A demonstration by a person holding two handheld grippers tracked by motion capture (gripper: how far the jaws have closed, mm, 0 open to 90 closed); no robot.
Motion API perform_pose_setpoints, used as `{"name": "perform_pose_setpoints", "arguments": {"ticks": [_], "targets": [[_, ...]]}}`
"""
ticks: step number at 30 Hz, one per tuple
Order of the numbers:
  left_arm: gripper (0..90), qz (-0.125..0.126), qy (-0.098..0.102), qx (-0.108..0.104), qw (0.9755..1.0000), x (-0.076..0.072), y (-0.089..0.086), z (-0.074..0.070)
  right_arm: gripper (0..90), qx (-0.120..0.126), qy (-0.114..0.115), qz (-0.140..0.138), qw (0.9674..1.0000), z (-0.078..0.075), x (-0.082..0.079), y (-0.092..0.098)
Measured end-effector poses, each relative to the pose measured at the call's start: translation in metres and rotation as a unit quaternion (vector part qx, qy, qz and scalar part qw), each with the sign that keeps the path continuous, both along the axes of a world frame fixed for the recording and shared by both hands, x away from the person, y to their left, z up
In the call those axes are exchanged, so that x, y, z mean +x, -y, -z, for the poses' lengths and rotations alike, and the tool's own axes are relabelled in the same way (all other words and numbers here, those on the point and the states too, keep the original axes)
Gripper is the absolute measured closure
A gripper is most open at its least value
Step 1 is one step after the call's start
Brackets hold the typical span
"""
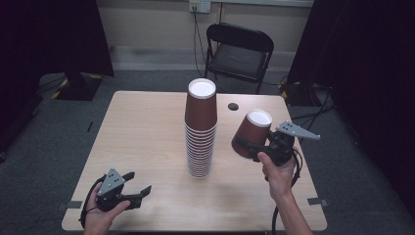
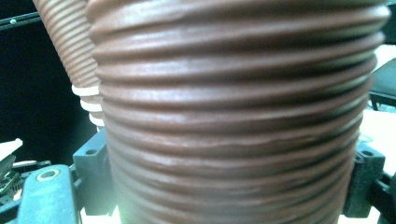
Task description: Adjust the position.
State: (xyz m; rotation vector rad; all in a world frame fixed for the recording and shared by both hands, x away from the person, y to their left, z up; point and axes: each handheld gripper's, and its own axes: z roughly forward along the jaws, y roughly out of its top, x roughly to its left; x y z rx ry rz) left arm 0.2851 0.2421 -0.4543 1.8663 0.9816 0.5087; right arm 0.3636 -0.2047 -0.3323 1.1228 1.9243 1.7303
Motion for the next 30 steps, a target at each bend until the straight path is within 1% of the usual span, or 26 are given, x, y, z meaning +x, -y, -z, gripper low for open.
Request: {"name": "perform_pose_setpoints", "arguments": {"ticks": [2, 4, 5, 8, 10, 12, 13, 14, 15, 17, 18, 19, 21, 24, 25, 28, 29, 30], "targets": [[20.5, 0.002, -0.002, -0.005, 1.0, 0.001, 0.001, 0.0, 15.1, 0.002, -0.006, 0.0, 1.0, 0.005, -0.002, 0.001], [20.3, 0.005, -0.003, -0.003, 1.0, 0.002, 0.003, 0.001, 15.1, 0.003, -0.009, 0.0, 1.0, 0.009, -0.004, 0.002], [20.3, 0.008, -0.003, -0.007, 0.9999, 0.002, 0.004, 0.001, 15.1, 0.005, -0.013, -0.001, 0.9999, 0.011, -0.005, 0.002], [20.1, 0.015, 0.001, -0.002, 0.9999, 0.003, 0.007, 0.0, 15.1, 0.012, -0.023, -0.005, 0.9997, 0.019, -0.007, 0.001], [20.9, 0.022, 0.003, 0.005, 0.9998, 0.003, 0.009, 0.0, 15.1, 0.018, -0.029, -0.01, 0.9994, 0.022, -0.008, 0.001], [21.1, 0.021, 0.01, 0.01, 0.9997, 0.002, 0.012, -0.001, 15.1, 0.03, -0.034, -0.017, 0.9988, 0.026, -0.011, 0.0], [21.0, 0.021, 0.012, 0.008, 0.9997, 0.002, 0.013, -0.001, 15.1, 0.034, -0.036, -0.02, 0.9985, 0.028, -0.013, -0.001], [20.6, 0.025, 0.013, 0.006, 0.9996, 0.001, 0.014, -0.002, 15.1, 0.035, -0.039, -0.022, 0.9984, 0.03, -0.015, -0.003], [20.4, 0.029, 0.014, 0.008, 0.9994, 0.001, 0.015, -0.003, 15.1, 0.033, -0.042, -0.027, 0.9982, 0.031, -0.016, -0.004], [20.4, 0.034, 0.006, 0.008, 0.9994, 0.0, 0.018, -0.005, 15.1, 0.031, -0.045, -0.032, 0.998, 0.035, -0.02, -0.008], [20.4, 0.038, 0.01, 0.008, 0.9992, 0.0, 0.019, -0.006, 15.1, 0.03, -0.048, -0.035, 0.9978, 0.037, -0.021, -0.01], [20.4, 0.039, 0.007, 0.004, 0.9992, 0.0, 0.021, -0.007, 15.1, 0.029, -0.053, -0.036, 0.9975, 0.039, -0.022, -0.012], [20.4, 0.047, 0.005, 0.003, 0.9989, -0.001, 0.024, -0.009, 15.3, 0.032, -0.06, -0.036, 0.997, 0.043, -0.023, -0.013], [20.4, 0.056, 0.005, -0.018, 0.9983, 0.001, 0.03, -0.01, 15.4, 0.04, -0.07, -0.04, 0.9959, 0.046, -0.023, -0.015], [21.2, 0.062, 0.008, -0.024, 0.9977, 0.003, 0.032, -0.011, 15.4, 0.042, -0.071, -0.042, 0.9957, 0.046, -0.023, -0.015], [21.4, 0.071, 0.02, -0.031, 0.9968, 0.006, 0.04, -0.014, 15.4, 0.048, -0.075, -0.044, 0.995, 0.045, -0.024, -0.015], [21.5, 0.078, 0.019, -0.037, 0.9961, 0.007, 0.043, -0.015, 15.4, 0.052, -0.077, -0.046, 0.9946, 0.045, -0.024, -0.015], [21.4, 0.082, 0.022, -0.038, 0.9957, 0.008, 0.045, -0.016, 15.4, 0.054, -0.077, -0.047, 0.9944, 0.046, -0.025, -0.016]]}}
